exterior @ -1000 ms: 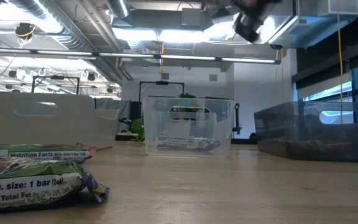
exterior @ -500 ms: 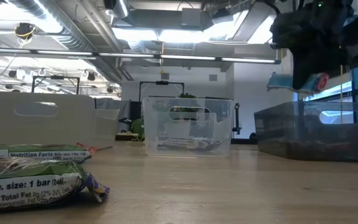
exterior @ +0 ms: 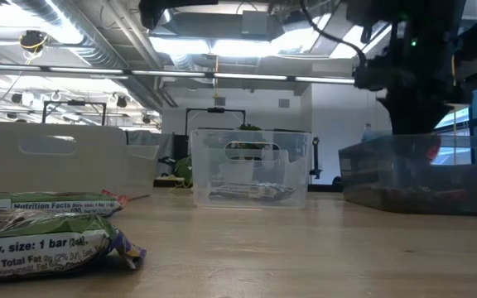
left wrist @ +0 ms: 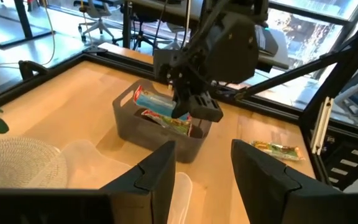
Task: Pick and place Granola Bars by type
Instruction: Put the left red granola bar into the black transparent bin
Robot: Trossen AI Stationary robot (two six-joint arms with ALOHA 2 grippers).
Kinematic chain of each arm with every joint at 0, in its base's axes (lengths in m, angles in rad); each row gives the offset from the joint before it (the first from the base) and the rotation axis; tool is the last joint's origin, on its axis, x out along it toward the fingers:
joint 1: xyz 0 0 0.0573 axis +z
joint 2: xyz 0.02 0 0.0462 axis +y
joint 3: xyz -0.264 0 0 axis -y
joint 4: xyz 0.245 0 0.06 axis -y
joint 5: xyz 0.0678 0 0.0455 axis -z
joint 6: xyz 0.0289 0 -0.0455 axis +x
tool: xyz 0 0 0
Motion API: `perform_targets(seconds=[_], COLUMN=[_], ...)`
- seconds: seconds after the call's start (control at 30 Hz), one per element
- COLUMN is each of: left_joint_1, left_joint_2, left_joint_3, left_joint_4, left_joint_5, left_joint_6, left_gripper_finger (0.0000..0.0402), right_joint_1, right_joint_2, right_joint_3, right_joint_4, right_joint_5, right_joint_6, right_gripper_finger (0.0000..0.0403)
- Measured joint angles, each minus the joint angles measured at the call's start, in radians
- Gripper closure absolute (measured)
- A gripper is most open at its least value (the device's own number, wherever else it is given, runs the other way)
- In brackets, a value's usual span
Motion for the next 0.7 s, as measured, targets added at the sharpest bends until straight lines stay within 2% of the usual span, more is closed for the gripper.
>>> perform_targets(seconds=[0.33, 0.7], left_joint_1=[0.0, 0.0], left_joint_2=[0.0, 0.0], left_joint_3=[0.0, 0.0], left_joint_4=[0.005, 0.005], left_joint_5=[0.0, 0.001], left_joint_6=[-0.001, -0.001], left_gripper_finger=[0.0253, 0.0256], right_joint_1=[0.0, 0.0], right_joint_2=[0.082, 0.091], right_joint_3=[0.0, 0.0], right_joint_4=[0.003, 0.003], right_joint_5=[0.0, 0.001], right_joint_6=[0.0, -0.002], right_gripper_finger=[0.0334, 0.0333])
